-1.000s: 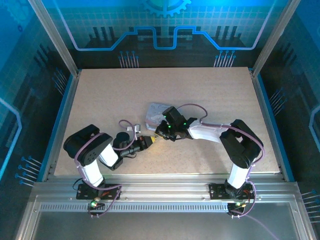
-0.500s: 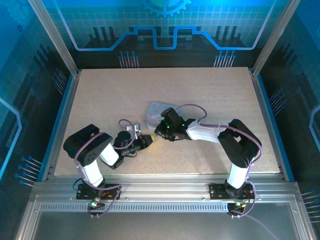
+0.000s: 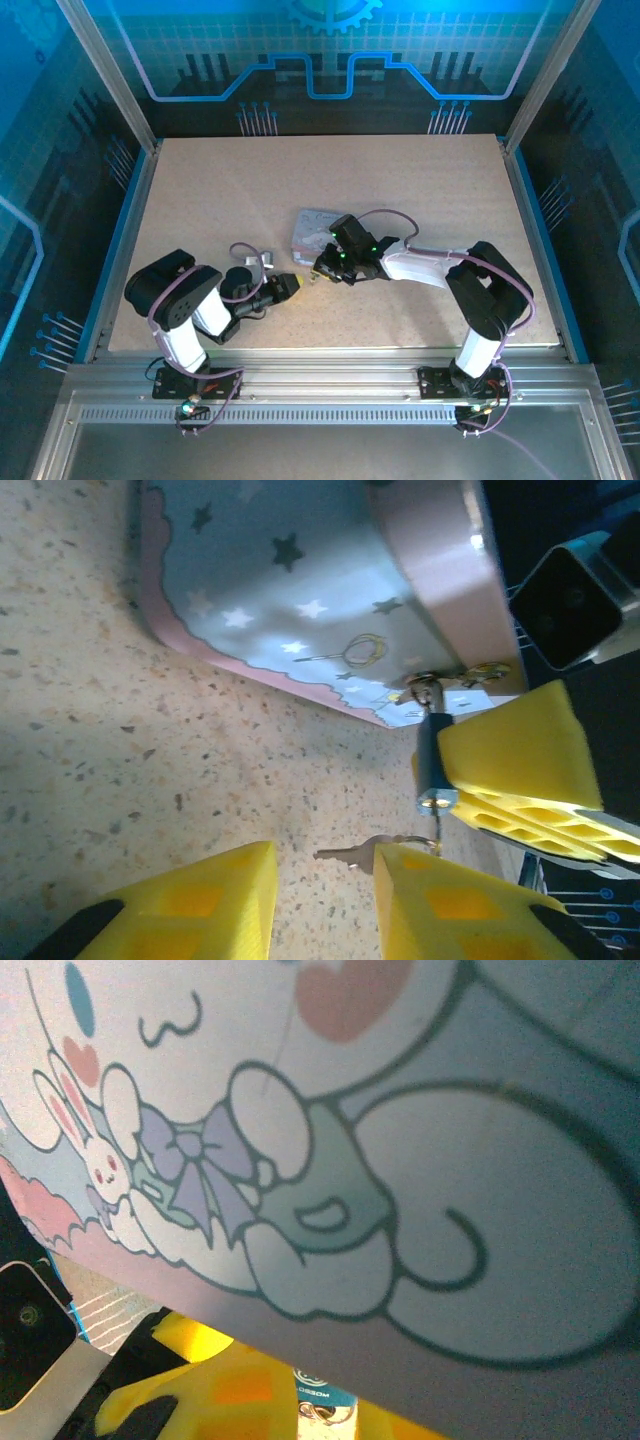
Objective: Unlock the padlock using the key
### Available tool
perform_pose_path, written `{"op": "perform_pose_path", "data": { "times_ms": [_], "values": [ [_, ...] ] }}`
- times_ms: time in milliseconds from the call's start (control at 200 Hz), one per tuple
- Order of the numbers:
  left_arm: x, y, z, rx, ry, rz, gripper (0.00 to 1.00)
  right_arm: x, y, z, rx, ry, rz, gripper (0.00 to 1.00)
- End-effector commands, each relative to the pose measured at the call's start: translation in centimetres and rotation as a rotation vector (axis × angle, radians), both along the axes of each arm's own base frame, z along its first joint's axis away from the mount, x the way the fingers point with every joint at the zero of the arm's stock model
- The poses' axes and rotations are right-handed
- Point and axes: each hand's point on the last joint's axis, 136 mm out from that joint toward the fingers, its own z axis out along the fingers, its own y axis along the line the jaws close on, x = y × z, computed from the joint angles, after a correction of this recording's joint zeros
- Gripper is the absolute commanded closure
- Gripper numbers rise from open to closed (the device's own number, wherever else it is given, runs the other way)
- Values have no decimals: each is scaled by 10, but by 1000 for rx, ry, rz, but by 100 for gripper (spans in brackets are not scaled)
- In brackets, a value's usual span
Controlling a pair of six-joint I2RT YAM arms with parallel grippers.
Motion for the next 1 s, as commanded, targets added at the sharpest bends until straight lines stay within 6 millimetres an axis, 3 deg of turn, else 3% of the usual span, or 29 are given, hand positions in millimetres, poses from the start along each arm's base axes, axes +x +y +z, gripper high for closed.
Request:
{"op": "perform_pose_path", "data": {
  "times_ms": [0,180,595,995],
  "values": [
    [-4,-6,28,-31,-117,-61,65,-16,-9,-13,-11,97,9,100],
    [-2,-18,43,-66,-155,-126,64,-15,-6,-12,-3,96,16,100],
    [-1,-29,23,-50,-102,-160,64,-14,-3,-7,8,91,22,100],
    [2,-41,21,-52,-100,-189,70,-15,-1,-5,9,91,25,100]
  ]
}}
